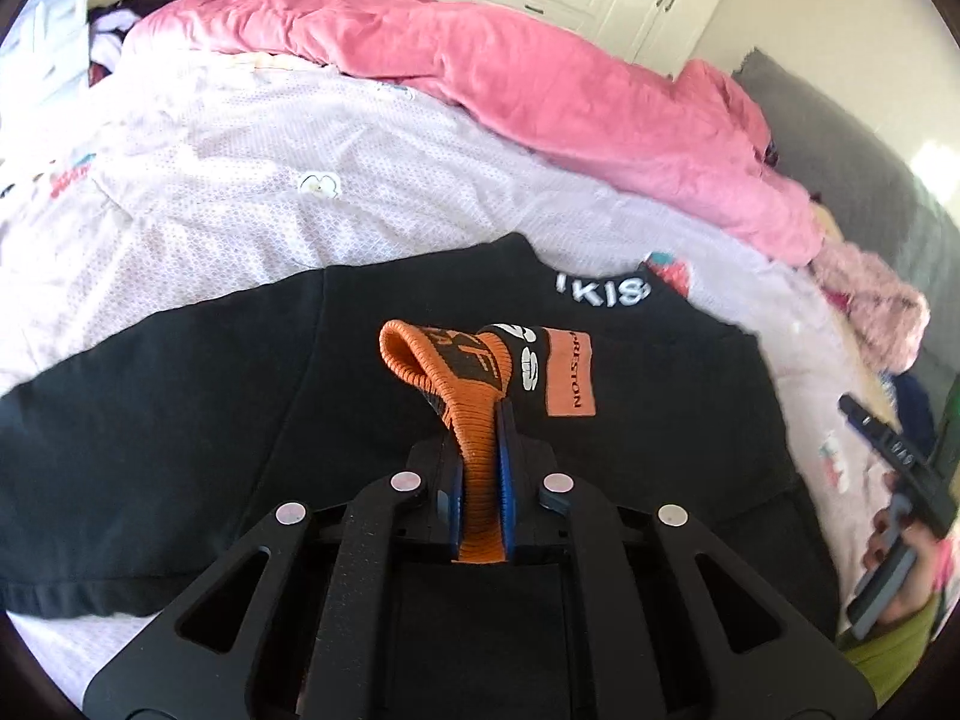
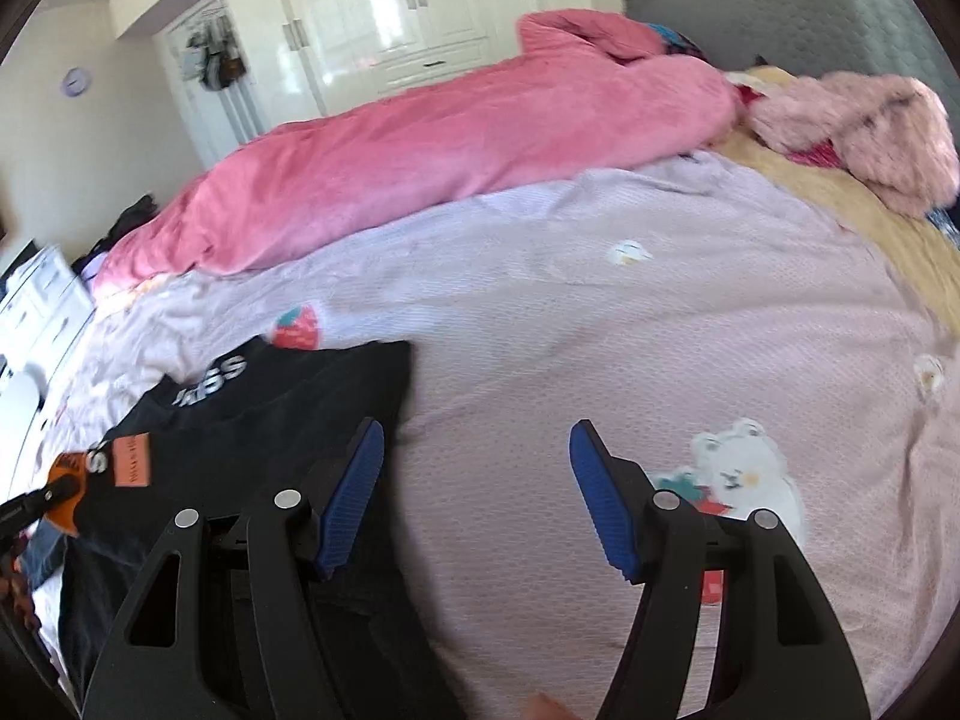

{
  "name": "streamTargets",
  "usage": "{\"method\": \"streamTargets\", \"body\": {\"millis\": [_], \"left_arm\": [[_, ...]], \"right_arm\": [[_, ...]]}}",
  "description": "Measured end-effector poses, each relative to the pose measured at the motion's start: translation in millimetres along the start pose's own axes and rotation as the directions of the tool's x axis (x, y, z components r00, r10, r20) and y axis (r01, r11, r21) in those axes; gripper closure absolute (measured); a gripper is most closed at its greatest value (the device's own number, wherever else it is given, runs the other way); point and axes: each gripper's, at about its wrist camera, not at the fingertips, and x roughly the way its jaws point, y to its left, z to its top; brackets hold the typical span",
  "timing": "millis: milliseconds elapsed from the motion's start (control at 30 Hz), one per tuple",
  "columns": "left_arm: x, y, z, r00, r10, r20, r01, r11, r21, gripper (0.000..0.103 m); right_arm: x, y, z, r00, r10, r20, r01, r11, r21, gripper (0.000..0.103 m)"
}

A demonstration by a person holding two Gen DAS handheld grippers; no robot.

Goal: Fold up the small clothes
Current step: 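Carry the orange sock with the left tool over the shirt body, then lower the orange sock onto the shirt and open the left tool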

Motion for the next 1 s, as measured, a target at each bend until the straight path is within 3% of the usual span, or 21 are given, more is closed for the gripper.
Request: {"method": "streamTargets", "body": {"millis": [100, 200, 367, 433, 533, 600, 733, 833, 1000], "left_arm": [[2, 15, -2, 0.999, 0.031, -0.023, -0.032, 0.999, -0.044, 0.097], [-11, 25, -4, 0.999, 0.048, 0.011, -0.048, 0.997, -0.066, 0.096], [-37, 8, 1, 0.997, 0.043, 0.071, -0.043, 0.999, -0.005, 0.096], [-34, -7, 3, 0.998, 0.023, 0.062, -0.025, 0.999, 0.034, 0.091], [-19, -29, -1, 1.000, -0.007, 0.011, 0.006, 0.996, 0.090, 0.090], [-1, -36, -5, 0.999, 0.021, -0.027, -0.017, 0.993, 0.116, 0.090], [32, -20, -17, 0.990, 0.085, -0.116, -0.077, 0.994, 0.078, 0.085], [41, -10, -26, 0.990, 0.074, -0.122, -0.065, 0.995, 0.075, 0.085], [38, -4, -27, 0.993, 0.035, -0.111, -0.031, 0.999, 0.036, 0.085]], "right_arm": [[1, 29, -6, 1.000, 0.028, -0.005, -0.028, 0.996, -0.090, 0.040], [6, 60, -16, 0.998, 0.063, -0.030, -0.068, 0.982, -0.178, 0.040], [11, 96, -30, 0.994, 0.090, -0.061, -0.104, 0.954, -0.282, 0.040], [14, 104, -35, 0.992, 0.099, -0.073, -0.117, 0.943, -0.311, 0.040], [19, 105, -37, 0.991, 0.097, -0.090, -0.120, 0.942, -0.312, 0.040], [24, 104, -39, 0.987, 0.109, -0.114, -0.138, 0.945, -0.298, 0.040], [36, 101, -43, 0.982, 0.086, -0.168, -0.131, 0.950, -0.283, 0.040], [48, 97, -48, 0.976, 0.035, -0.215, -0.097, 0.954, -0.284, 0.039], [51, 97, -51, 0.974, 0.028, -0.226, -0.096, 0.950, -0.297, 0.038]]}}
